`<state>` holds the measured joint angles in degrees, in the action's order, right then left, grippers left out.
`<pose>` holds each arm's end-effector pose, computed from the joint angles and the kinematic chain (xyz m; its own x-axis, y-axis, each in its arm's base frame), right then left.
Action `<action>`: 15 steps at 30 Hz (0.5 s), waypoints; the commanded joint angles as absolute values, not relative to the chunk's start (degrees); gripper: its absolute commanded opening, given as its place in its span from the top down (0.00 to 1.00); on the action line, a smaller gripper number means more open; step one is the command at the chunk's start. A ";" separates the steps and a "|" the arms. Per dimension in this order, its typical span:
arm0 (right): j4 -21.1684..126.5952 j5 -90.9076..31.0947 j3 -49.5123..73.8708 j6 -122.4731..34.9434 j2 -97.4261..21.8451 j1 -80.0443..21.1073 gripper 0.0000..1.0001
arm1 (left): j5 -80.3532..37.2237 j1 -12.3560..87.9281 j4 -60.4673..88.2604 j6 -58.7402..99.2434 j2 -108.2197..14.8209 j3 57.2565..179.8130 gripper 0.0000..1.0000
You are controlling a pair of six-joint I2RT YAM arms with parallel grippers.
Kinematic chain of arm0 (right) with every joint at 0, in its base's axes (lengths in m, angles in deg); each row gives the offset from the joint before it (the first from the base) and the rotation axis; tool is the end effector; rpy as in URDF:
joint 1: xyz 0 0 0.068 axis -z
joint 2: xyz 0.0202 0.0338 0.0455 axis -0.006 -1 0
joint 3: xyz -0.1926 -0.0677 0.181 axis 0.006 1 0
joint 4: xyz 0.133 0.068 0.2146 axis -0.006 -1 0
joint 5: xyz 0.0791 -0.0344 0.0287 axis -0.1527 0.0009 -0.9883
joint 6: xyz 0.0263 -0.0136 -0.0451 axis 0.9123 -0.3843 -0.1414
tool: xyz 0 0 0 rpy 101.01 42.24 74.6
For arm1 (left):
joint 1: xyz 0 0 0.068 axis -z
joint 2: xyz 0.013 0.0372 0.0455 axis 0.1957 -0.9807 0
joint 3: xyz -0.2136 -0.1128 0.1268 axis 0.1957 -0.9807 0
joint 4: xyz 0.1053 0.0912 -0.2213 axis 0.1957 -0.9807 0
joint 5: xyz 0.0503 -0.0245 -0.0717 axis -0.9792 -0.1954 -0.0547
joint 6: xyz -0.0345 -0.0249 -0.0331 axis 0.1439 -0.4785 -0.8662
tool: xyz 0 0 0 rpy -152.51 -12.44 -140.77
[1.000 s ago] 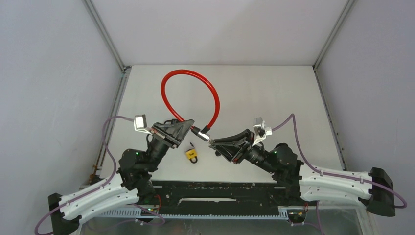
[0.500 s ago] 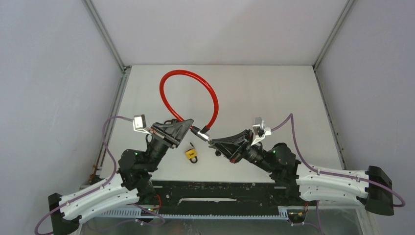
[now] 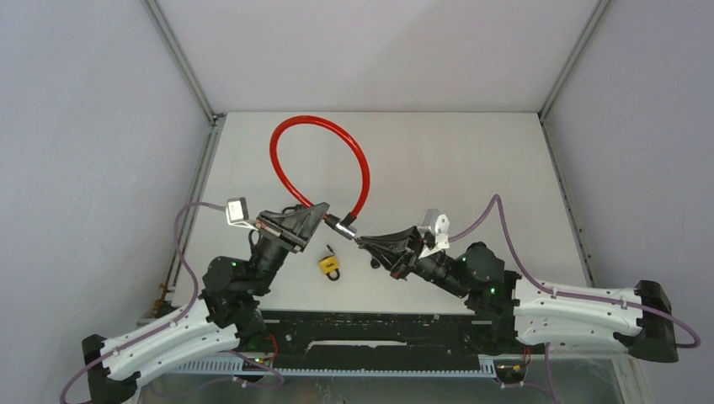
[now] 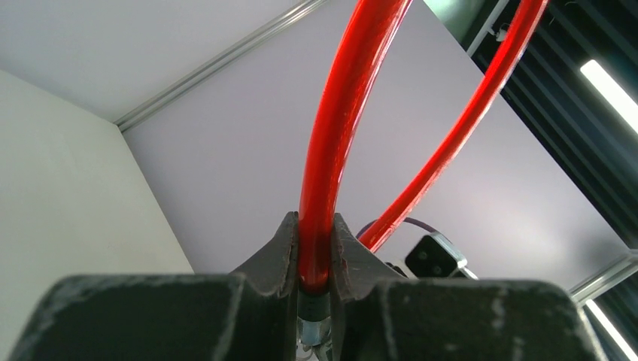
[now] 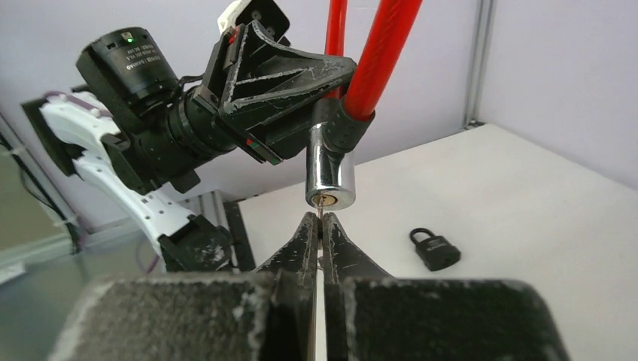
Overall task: Lock with the key
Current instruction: Lock the lock.
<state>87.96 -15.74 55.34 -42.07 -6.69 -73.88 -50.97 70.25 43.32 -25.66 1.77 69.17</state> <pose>0.0624 0.1968 0.3314 -0.0538 0.3367 -0.9401 -0.9242 0.3396 0.1746 0.0774 -0.1035 0.3247 -0.4072 -0.8488 -0.3371 0.5408 0.0734 -0.8380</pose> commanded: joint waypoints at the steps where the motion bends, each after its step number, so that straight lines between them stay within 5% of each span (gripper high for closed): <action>1: 84.34 -8.47 50.21 -55.83 -8.17 -77.41 1.00 | -50.35 70.26 42.76 -27.24 1.87 69.83 1.00; 15: 94.06 10.23 49.16 -89.24 -15.85 -88.42 1.00 | -50.93 70.26 40.86 -27.76 1.82 70.44 1.00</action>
<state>86.76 4.37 52.24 -77.26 -13.53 -86.67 -53.66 69.87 39.89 -26.38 1.77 69.17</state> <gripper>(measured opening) 0.008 0.169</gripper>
